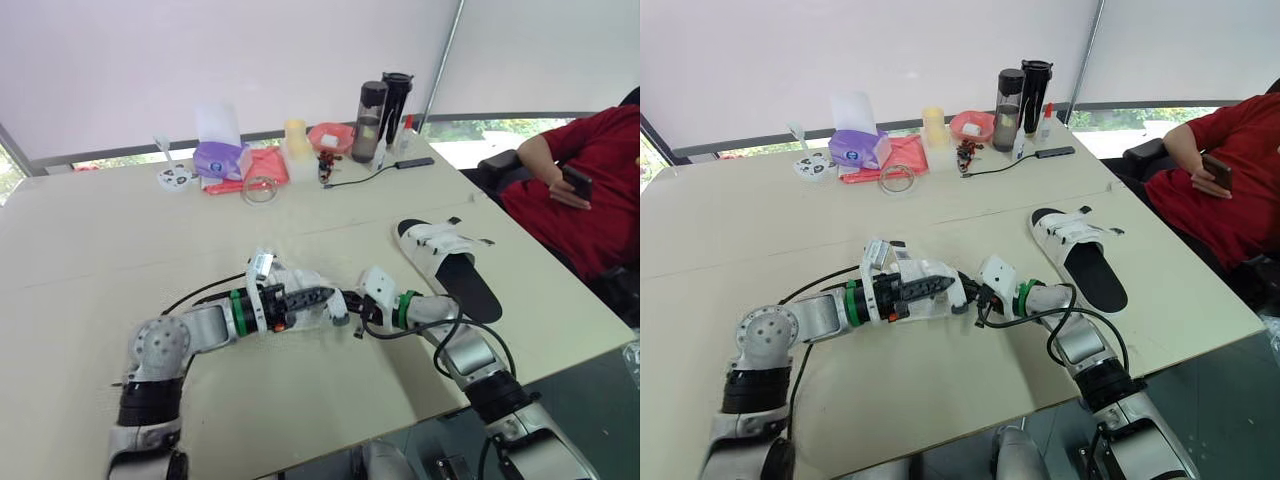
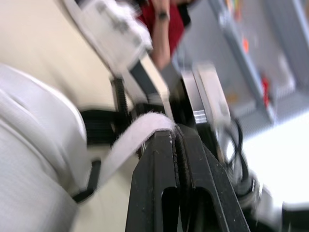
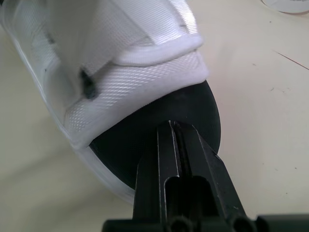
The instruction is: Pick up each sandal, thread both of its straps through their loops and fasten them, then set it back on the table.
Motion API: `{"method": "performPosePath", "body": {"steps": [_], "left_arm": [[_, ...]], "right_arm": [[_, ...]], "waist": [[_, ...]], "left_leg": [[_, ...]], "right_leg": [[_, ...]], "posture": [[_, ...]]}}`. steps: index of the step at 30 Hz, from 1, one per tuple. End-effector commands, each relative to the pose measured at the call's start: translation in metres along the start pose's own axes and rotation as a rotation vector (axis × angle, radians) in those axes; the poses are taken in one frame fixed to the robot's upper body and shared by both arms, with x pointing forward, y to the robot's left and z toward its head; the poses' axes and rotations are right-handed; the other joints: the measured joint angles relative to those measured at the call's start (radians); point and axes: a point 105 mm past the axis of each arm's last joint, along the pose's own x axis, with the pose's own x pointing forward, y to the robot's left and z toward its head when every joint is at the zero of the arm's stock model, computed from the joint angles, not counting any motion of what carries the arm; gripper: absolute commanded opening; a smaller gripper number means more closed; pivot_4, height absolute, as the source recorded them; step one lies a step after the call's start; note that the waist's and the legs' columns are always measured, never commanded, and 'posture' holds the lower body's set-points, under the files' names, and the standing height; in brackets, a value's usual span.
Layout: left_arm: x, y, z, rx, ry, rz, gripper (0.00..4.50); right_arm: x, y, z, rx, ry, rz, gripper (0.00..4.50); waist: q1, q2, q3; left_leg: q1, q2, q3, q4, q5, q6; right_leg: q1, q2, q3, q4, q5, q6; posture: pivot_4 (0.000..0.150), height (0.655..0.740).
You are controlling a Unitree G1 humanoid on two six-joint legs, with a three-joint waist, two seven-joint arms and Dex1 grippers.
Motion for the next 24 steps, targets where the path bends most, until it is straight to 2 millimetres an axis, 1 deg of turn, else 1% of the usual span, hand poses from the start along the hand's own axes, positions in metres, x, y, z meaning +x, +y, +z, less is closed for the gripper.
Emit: {"method": "performPosePath", "body": {"steps": [1,3,6,8,9,12,16,18,19,21,24], "left_arm": [[-0.002,-0.016,0.043,-0.023,-0.184,-0.034,0.04],[-0.002,-0.010,0.046,-0.045,-0.200,0.008,0.04],[-0.003,-0.004,0.044,-0.057,-0.193,0.047,0.82],[-0.004,-0.004,0.043,-0.048,-0.191,0.049,1.68],[-0.004,-0.002,0.043,-0.053,-0.196,0.064,2.20],[-0.005,0.000,0.045,-0.040,-0.198,0.078,3.61],[-0.007,-0.014,0.041,0.121,-0.117,0.044,3.61],[-0.008,-0.019,0.037,0.255,-0.057,0.040,3.61],[-0.009,-0.021,0.035,0.354,-0.019,0.042,3.61],[-0.011,-0.026,0.028,0.540,0.053,0.017,3.61],[-0.018,-0.026,0.020,0.869,0.159,-0.011,3.61]], "right_arm": [[-0.015,0.026,-0.090,0.147,0.332,0.031,0.00],[-0.015,0.026,-0.090,0.147,0.331,0.030,0.00],[-0.014,0.026,-0.090,0.147,0.331,0.029,0.00],[-0.014,0.026,-0.090,0.148,0.330,0.028,0.00],[-0.014,0.026,-0.090,0.148,0.330,0.028,0.00],[-0.014,0.026,-0.090,0.148,0.331,0.030,0.00],[-0.014,0.026,-0.090,0.146,0.332,0.033,0.00],[-0.014,0.026,-0.090,0.144,0.333,0.033,0.00],[-0.014,0.025,-0.090,0.143,0.332,0.033,0.00],[-0.014,0.025,-0.090,0.140,0.332,0.035,0.00],[-0.014,0.026,-0.090,0.136,0.331,0.037,0.00]], "waist": [[0.000,0.001,0.001],[0.000,0.001,0.001],[0.000,0.000,0.001],[0.000,0.000,0.001],[0.000,0.000,0.001],[-0.001,0.001,0.000],[-0.002,0.000,0.000],[-0.002,0.001,0.000],[-0.003,0.001,0.000],[-0.005,0.003,0.000],[-0.005,0.005,0.001]], "left_leg": [[0.000,0.000,-0.001,0.000,0.000,0.000],[0.000,0.000,0.000,0.000,0.000,0.000],[0.000,0.000,0.000,0.001,0.000,0.000],[0.000,0.000,0.000,0.002,0.000,0.000],[0.000,0.000,0.000,0.002,0.000,0.000],[0.001,-0.001,0.000,0.002,0.000,-0.001],[0.001,-0.001,0.000,0.001,0.000,-0.001],[0.002,-0.001,0.000,0.001,-0.001,-0.002],[0.002,-0.001,0.000,0.001,-0.002,-0.003],[0.002,-0.001,0.000,0.000,-0.002,-0.004],[0.001,-0.001,0.002,-0.001,-0.002,-0.004]], "right_leg": [[0.000,0.000,0.000,0.000,0.000,0.000],[0.000,0.000,0.000,0.000,0.000,0.000],[0.001,0.000,0.000,0.000,0.000,0.000],[0.001,0.000,0.000,0.000,0.000,0.000],[0.001,0.000,0.000,0.000,0.000,0.000],[0.002,0.000,0.000,0.000,0.000,0.000],[0.003,0.000,0.000,-0.001,0.000,0.000],[0.002,0.000,0.000,-0.001,0.000,0.000],[-0.001,0.000,0.000,-0.002,0.000,0.000],[-0.001,-0.001,0.000,-0.004,0.000,0.000],[-0.002,-0.002,0.000,-0.005,0.000,0.000]], "posture": [[0.150,0.7400],[0.150,0.7400],[0.150,0.7400],[0.150,0.7400],[0.150,0.7400],[0.150,0.7400],[0.150,0.7400],[0.150,0.7400],[0.150,0.7400],[0.150,0.7400],[0.150,0.7400]]}}
